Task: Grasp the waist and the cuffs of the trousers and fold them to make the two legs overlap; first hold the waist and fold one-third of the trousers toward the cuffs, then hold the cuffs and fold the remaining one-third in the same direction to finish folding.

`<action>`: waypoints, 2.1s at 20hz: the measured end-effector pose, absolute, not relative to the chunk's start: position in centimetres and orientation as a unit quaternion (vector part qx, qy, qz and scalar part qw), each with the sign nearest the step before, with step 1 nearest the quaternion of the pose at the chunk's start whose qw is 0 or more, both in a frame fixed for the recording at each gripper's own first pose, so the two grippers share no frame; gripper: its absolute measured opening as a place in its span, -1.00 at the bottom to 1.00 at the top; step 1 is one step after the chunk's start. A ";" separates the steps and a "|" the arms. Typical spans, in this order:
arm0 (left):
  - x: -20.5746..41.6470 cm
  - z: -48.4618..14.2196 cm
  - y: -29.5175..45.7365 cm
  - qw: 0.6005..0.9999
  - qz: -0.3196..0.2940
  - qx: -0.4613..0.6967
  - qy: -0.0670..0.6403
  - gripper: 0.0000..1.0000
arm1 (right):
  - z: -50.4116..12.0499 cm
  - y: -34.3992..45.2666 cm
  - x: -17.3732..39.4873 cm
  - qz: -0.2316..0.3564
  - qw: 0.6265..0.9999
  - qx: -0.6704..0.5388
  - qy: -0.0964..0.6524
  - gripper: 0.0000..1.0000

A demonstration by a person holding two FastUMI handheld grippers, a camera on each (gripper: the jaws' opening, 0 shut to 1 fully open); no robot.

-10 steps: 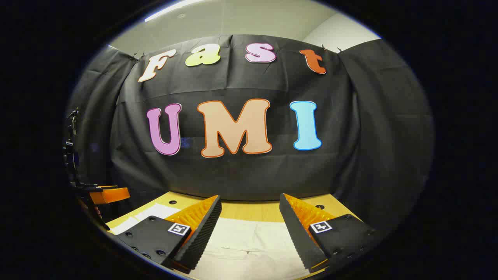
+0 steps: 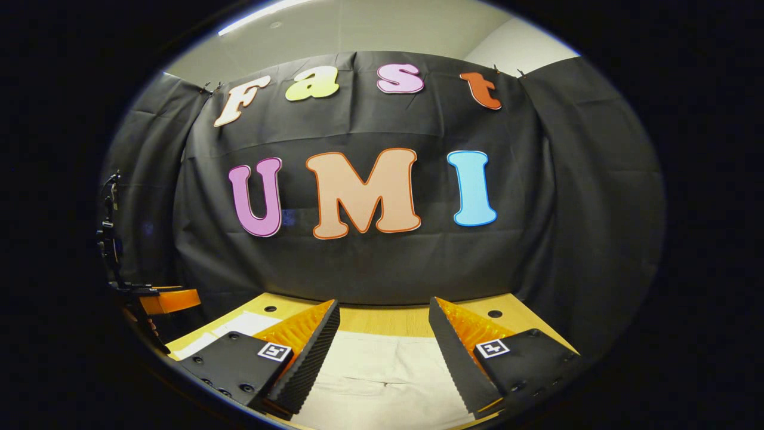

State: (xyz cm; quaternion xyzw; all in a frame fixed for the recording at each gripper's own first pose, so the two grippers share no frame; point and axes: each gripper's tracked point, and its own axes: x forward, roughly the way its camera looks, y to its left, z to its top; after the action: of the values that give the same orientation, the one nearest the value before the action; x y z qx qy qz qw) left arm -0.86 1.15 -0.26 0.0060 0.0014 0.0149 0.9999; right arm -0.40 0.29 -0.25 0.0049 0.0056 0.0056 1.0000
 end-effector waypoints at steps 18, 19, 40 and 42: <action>-2.5 -6.5 3.7 0.989 -0.044 0.089 0.105 0.88 | -2.7 -1.5 -0.6 -0.012 0.999 -0.003 0.037 0.92; -3.1 -7.3 4.6 0.986 -0.052 0.102 0.121 0.89 | -2.9 -1.7 -0.6 -0.013 0.999 -0.003 0.040 0.92; -14.3 -27.8 17.1 0.722 -0.265 0.383 0.512 0.84 | -6.8 -4.2 -1.8 -0.046 0.995 -0.016 0.092 0.92; -14.7 -28.1 17.0 0.707 -0.277 0.388 0.522 0.83 | -7.3 -4.2 -1.9 -0.046 0.994 -0.023 0.100 0.92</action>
State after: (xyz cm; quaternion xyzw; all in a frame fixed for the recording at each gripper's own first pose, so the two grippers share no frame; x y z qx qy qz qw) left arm -14.73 16.99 -28.05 0.3877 0.5219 -0.2770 0.7075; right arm -1.89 -4.20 -7.34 -0.0229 0.1001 -0.0460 0.9937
